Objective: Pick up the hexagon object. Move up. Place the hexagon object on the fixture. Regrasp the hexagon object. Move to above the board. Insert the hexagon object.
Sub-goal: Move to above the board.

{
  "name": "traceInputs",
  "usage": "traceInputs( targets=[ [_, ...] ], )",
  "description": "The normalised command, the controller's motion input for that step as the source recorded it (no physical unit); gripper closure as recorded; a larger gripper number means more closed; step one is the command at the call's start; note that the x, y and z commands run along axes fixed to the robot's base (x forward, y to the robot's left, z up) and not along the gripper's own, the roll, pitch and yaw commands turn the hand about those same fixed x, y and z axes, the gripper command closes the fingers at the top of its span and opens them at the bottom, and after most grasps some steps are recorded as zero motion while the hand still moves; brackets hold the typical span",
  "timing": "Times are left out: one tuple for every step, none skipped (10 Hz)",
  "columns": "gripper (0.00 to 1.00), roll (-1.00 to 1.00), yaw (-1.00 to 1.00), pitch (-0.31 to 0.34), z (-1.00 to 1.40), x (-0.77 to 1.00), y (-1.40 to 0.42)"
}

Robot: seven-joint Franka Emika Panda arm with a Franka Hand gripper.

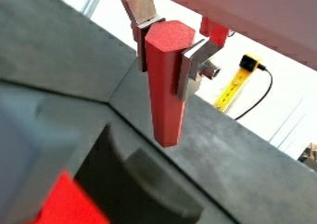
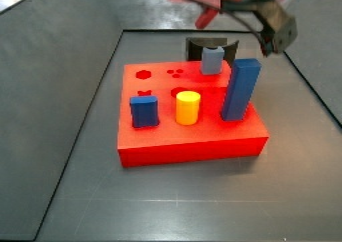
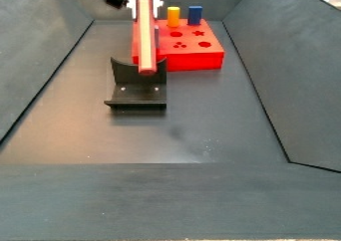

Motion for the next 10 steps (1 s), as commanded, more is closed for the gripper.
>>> traceInputs(
  targets=[
    [1.00,-0.08,-0.05,0.131,1.00,-0.18,-0.04],
    [1.00,-0.06,-0.01,0.147,0.96,-0.15,-0.03],
    [1.00,-0.05,0.02,0.147,0.79,-0.10,-0.02],
    [1.00,-0.05,0.05,0.140,0.60,-0.06,-0.02],
    [1.00,-0.04,0.07,0.127,0.42,-0.04,-0.01],
    [1.00,-0.04,0.08,0.115,0.19,-0.02,-0.01],
    [1.00,-1.00,-0.02,-0.005,0.67,-0.50,-1.00],
    [1.00,-1.00,-0.02,-0.018,0.70,-0.51,-1.00],
    [1.00,-1.00,-0.02,-0.024,0.73,-0.53,-1.00],
    [1.00,-1.00,-0.02,-0.023,0.69,-0.54,-1.00]
  ],
)
